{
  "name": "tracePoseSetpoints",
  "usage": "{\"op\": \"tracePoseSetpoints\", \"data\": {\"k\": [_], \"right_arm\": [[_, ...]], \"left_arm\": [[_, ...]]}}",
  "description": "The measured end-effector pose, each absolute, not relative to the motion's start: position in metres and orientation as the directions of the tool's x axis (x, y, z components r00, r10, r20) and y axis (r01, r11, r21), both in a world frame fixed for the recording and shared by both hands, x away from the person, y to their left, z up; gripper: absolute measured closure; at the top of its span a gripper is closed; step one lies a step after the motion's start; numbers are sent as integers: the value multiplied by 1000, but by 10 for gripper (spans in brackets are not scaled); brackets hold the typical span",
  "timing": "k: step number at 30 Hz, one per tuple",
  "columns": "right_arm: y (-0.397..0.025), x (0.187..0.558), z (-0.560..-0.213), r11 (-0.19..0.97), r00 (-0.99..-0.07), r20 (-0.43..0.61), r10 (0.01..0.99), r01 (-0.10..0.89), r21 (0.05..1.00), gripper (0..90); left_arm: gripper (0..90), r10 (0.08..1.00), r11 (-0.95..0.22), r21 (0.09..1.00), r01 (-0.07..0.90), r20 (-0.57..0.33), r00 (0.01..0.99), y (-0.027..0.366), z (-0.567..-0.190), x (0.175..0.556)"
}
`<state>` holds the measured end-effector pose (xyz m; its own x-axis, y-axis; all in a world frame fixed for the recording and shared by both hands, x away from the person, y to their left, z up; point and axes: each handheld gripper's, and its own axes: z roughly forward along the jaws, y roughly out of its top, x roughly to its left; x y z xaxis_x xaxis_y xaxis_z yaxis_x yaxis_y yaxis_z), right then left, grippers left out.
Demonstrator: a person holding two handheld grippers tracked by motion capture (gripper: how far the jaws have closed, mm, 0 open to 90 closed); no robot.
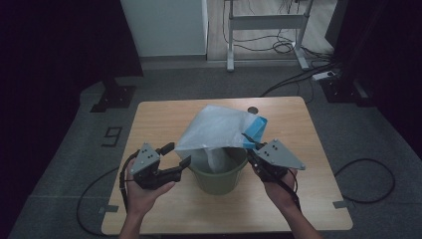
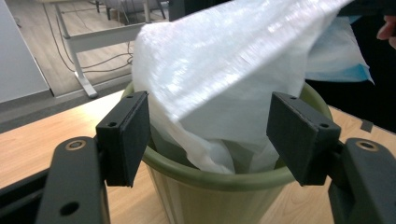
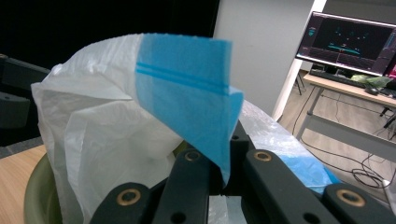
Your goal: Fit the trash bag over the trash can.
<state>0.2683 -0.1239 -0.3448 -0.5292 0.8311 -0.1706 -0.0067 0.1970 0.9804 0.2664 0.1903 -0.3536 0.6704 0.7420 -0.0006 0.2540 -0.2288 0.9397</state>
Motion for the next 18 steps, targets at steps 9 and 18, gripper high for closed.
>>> {"op": "tracePoseSetpoints", "data": {"k": [9,18], "right_arm": [[-132,266,-340,186,-519,-166,839,-14,982,891],[-131,266,-340,180,-524,-164,836,-20,983,891]], "left_arm": [[434,730,-251,943,218,36,683,178,-347,273],[839,707,-270,925,267,2,707,173,-354,284]]}}
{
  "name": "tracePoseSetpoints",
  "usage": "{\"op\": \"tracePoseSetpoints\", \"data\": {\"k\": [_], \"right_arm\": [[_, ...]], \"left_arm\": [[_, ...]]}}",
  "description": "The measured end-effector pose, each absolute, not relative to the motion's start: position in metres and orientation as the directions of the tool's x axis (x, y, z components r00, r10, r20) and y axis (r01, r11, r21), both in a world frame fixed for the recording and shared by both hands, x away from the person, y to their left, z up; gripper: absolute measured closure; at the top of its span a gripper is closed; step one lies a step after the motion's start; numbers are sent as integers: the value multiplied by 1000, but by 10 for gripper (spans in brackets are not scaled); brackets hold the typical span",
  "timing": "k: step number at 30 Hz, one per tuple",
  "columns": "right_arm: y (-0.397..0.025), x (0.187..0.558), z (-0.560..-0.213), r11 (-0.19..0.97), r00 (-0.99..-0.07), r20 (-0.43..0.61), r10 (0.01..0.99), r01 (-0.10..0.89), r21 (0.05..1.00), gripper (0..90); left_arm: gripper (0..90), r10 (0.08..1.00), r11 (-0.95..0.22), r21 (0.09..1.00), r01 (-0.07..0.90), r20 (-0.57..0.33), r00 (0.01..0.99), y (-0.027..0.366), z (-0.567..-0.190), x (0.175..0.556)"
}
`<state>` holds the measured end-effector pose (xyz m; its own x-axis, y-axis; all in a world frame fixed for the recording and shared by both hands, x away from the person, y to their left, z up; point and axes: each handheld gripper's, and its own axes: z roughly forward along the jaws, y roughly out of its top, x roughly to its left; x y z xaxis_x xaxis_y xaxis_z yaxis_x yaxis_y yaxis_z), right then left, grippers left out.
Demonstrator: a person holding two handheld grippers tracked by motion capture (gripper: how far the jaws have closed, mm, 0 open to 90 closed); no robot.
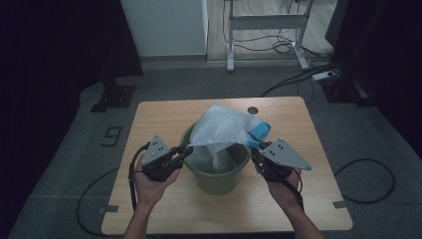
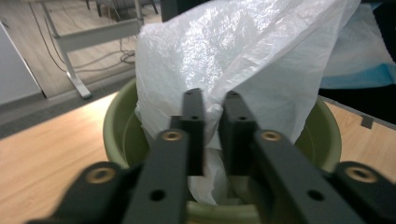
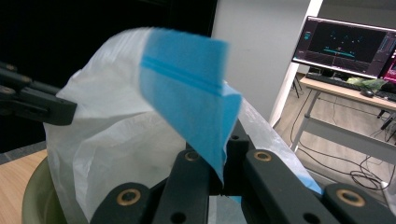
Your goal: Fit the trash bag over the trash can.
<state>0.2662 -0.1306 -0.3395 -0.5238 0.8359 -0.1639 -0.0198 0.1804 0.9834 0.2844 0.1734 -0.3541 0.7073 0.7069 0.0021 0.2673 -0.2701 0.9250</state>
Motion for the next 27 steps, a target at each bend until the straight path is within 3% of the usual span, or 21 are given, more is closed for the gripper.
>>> {"op": "tracePoseSetpoints", "data": {"k": [3,11,14,20,23,27], "right_arm": [[-128,266,-338,174,-528,-162,834,-27,984,891],[-112,267,-340,179,-558,-162,814,-24,983,891],[-108,268,-344,188,-571,-163,805,-16,982,891],[-108,273,-355,183,-578,-142,804,14,983,891],[-110,273,-356,183,-577,-139,805,19,983,891],[-110,272,-357,186,-580,-141,803,19,982,891]], "left_arm": [[897,692,-276,919,281,-13,722,174,-359,284],[877,658,-314,894,320,-38,752,177,-380,272],[759,654,-310,894,325,-47,755,179,-381,270],[425,703,-283,917,280,0,712,187,-369,262],[360,707,-269,927,262,6,707,187,-362,263],[356,692,-269,932,243,11,722,182,-355,268]]}}
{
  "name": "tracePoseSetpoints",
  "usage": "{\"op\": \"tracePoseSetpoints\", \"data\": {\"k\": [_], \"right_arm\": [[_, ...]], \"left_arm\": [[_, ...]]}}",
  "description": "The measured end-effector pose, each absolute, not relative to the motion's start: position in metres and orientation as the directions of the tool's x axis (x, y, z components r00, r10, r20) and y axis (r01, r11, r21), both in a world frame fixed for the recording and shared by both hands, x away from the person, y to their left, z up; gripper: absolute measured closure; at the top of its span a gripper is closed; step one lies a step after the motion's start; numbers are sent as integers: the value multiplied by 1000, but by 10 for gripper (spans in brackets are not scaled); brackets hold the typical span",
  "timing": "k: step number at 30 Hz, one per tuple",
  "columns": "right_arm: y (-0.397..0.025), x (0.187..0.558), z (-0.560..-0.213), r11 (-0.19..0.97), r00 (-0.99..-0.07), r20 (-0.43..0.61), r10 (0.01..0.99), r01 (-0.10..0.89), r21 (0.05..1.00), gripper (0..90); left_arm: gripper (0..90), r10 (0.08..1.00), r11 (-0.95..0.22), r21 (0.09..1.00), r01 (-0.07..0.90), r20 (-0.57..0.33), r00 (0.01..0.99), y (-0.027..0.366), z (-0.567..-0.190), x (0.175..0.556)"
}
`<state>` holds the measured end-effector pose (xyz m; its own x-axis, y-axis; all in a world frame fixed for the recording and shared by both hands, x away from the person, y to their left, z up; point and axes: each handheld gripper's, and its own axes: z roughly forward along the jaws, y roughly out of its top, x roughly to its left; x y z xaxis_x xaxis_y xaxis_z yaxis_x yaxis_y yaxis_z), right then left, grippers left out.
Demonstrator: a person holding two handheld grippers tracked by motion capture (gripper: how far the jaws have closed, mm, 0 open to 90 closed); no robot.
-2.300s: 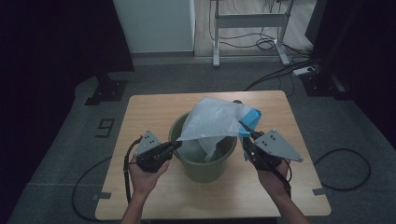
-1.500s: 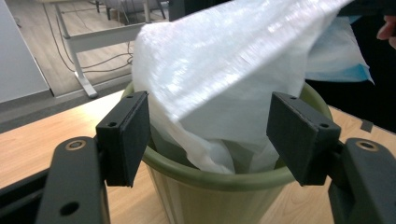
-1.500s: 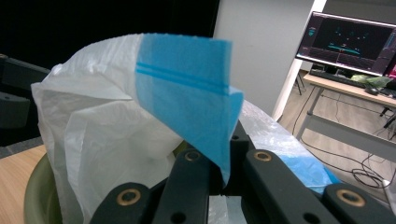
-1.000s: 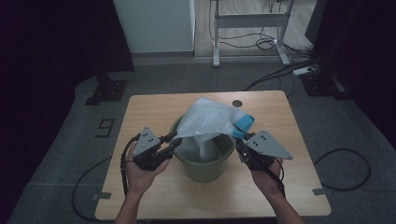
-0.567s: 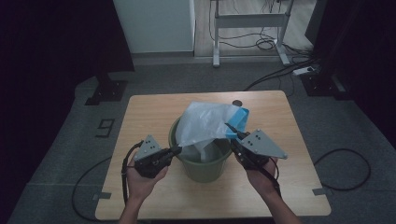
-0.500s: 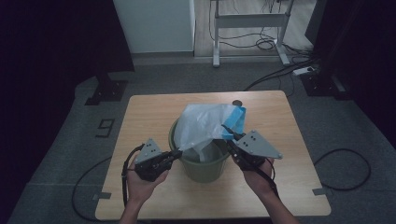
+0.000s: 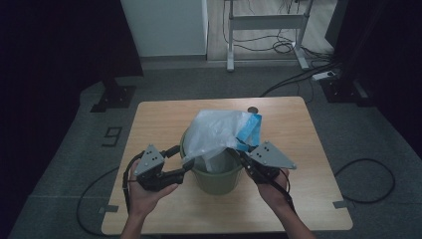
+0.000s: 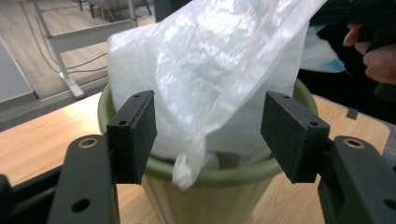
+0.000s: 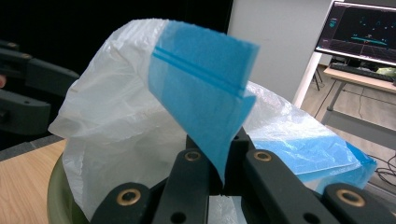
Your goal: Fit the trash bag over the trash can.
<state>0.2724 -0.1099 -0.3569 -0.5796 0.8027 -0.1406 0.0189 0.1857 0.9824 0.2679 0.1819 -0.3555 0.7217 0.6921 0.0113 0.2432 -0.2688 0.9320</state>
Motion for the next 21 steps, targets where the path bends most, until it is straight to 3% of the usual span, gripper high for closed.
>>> {"op": "tracePoseSetpoints", "data": {"k": [14,21], "right_arm": [[-110,273,-356,180,-581,-137,802,17,983,891],[-105,273,-354,180,-593,-140,793,10,984,891]], "left_arm": [[471,698,-281,926,252,17,716,164,-360,284],[823,671,-315,916,250,29,740,156,-361,288]]}}
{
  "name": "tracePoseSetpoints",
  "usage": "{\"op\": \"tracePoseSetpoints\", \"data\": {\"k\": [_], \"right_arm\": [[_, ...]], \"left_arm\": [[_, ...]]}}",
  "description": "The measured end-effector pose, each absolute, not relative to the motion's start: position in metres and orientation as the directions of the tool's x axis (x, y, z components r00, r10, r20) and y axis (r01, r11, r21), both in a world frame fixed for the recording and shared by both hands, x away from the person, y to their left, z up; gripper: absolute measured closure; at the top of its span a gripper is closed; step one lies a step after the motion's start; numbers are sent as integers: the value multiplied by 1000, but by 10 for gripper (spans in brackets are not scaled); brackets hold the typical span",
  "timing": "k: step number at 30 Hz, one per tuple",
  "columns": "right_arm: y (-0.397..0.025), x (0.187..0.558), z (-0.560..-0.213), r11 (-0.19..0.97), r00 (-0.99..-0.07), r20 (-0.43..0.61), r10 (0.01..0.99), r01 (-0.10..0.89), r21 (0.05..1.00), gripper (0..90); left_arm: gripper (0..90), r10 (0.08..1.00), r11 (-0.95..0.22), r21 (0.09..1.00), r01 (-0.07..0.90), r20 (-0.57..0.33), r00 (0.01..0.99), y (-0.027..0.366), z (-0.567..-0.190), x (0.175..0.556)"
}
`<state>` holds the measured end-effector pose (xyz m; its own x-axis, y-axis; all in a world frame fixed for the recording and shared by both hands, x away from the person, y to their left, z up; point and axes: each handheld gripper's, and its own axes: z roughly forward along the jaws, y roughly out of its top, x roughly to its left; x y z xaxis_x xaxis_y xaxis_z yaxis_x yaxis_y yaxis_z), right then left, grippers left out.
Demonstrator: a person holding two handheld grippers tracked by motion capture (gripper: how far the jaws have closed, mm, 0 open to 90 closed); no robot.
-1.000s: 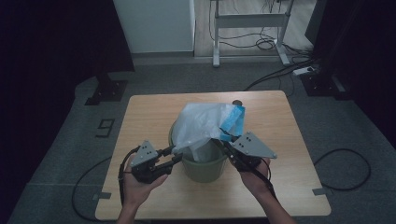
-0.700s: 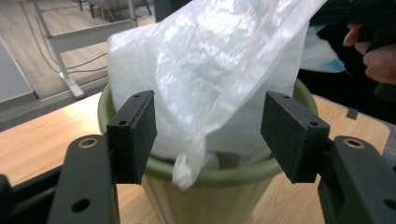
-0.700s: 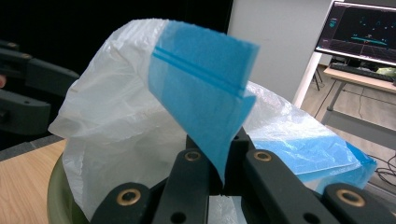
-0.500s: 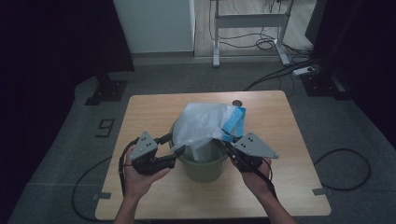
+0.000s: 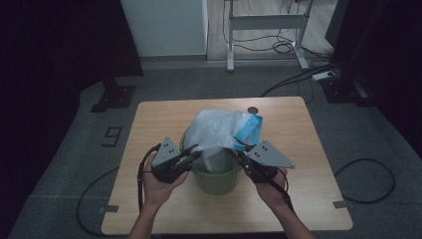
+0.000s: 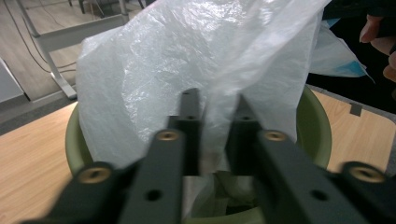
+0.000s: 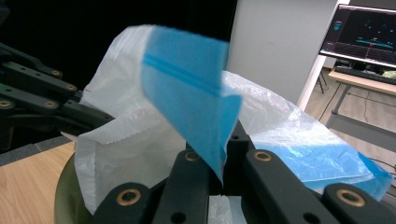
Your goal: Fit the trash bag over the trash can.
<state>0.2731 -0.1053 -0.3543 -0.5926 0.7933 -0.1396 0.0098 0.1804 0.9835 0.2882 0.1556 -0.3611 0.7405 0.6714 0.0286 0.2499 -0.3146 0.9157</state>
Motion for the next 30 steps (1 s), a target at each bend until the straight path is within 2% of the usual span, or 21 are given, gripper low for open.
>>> {"op": "tracePoseSetpoints", "data": {"k": [2,8,10,11,12,13,15,19,25,30], "right_arm": [[-105,273,-354,181,-595,-139,792,11,983,891],[-108,273,-356,159,-613,-113,782,21,987,885],[-108,271,-357,152,-625,-110,773,15,988,758],[-108,269,-357,151,-619,-113,777,9,988,709],[-108,269,-357,151,-619,-113,777,9,988,709],[-108,265,-357,141,-625,-109,773,2,990,629],[-109,258,-357,138,-638,-110,762,-6,990,533],[-115,244,-362,126,-670,-97,736,-5,992,430],[-134,221,-374,104,-694,-71,716,6,995,383],[-158,218,-386,98,-656,-43,753,47,994,391]], "left_arm": [[886,672,-314,915,255,24,740,156,-362,288],[898,696,-234,933,273,-36,717,165,-368,288],[899,705,-217,937,274,-44,708,168,-370,287],[899,715,-184,944,275,-63,696,172,-373,286],[899,715,-184,944,275,-63,696,172,-373,286],[899,719,-169,946,276,-73,691,174,-374,286],[899,730,-140,950,280,-92,677,179,-377,285],[899,748,-94,950,299,-131,651,189,-382,285],[899,758,-69,948,312,-153,634,196,-386,285],[899,760,-63,947,315,-159,630,198,-388,284]]}}
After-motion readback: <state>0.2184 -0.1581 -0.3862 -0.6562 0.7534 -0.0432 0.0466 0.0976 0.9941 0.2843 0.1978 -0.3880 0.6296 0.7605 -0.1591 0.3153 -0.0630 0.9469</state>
